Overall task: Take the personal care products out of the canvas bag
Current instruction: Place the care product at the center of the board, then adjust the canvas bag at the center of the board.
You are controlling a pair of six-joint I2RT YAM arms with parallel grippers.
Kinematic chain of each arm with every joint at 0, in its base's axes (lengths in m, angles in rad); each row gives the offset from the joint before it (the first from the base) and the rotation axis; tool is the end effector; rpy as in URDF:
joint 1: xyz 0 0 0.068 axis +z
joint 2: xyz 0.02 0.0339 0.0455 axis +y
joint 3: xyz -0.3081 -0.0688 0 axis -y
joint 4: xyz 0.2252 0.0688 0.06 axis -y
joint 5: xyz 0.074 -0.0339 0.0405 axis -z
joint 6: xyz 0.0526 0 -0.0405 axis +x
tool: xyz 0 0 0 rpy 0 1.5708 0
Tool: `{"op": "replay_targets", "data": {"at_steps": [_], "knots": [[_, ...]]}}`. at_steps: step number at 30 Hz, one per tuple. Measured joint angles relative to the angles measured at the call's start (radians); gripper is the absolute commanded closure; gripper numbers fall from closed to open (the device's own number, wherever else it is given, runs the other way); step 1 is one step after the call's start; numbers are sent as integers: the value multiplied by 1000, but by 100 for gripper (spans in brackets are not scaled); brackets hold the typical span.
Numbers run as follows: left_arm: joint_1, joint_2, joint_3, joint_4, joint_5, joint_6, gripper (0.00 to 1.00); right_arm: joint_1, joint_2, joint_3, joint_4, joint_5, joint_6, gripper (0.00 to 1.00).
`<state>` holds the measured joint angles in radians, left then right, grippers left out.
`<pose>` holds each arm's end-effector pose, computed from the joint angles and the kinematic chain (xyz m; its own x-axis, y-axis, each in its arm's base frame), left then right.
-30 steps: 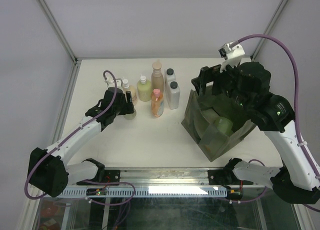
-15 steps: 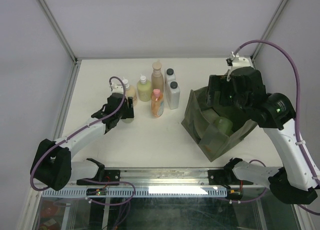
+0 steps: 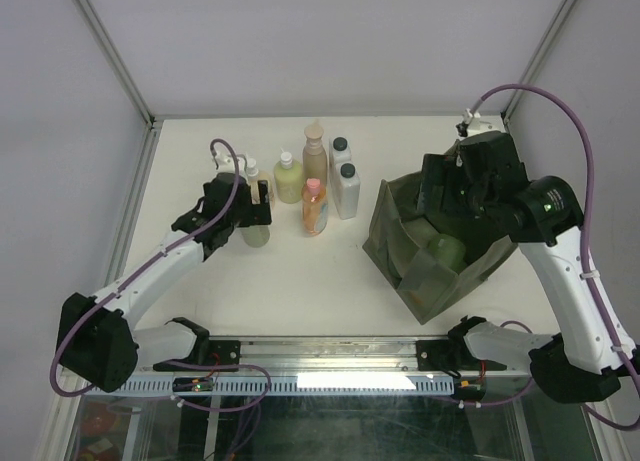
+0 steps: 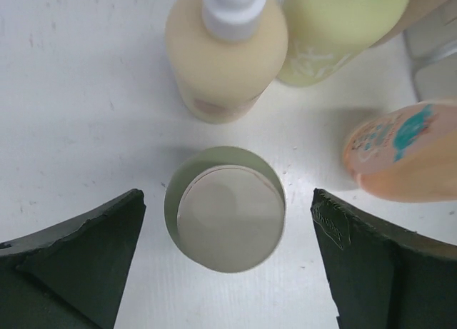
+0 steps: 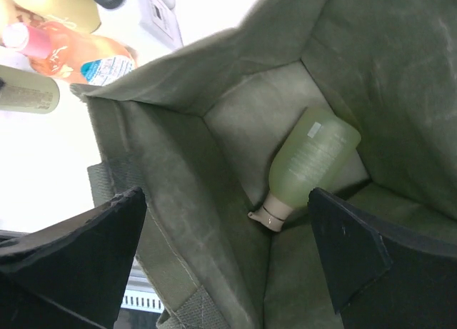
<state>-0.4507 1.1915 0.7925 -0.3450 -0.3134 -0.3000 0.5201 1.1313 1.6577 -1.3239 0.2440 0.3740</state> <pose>0.2123 -0.0847 0.2835 -0.6445 -0.0004 -0.7646 0.0207 0.9996 -0.0180 0.1285 0.0590 0.4679 -0.7007 0.0072 -0.7134 -0.0857 0.9918 0.0943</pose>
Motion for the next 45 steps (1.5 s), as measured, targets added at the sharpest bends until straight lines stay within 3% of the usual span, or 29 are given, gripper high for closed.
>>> {"op": "replay_targets", "data": {"at_steps": [2,6,10,17,24,32,37,40,45], "knots": [[0,-24,71,-66,2,-19,1,-28,-4,0,-29,-18,33,3],[0,-110,184,-161,42,-53,1,-51,-45,-39,-66,-38,138,25],[-16,-116,352,-214,152,-63,1,-52,-166,-178,-67,-61,280,43],[-255,95,640,-178,322,-70,1,-52,-388,-398,-54,-168,434,57],[-459,297,715,-89,447,-69,1,-55,-502,-726,126,-366,499,54],[-557,366,715,-69,475,-18,1,-56,-626,-951,185,-439,595,48],[-584,377,730,-82,464,20,1,-56,-687,-940,189,-425,597,41],[-605,378,730,-89,441,50,1,-56,-643,-877,185,-394,563,31],[-631,401,769,-135,413,77,1,-56,-478,-612,126,-233,463,22]]}}
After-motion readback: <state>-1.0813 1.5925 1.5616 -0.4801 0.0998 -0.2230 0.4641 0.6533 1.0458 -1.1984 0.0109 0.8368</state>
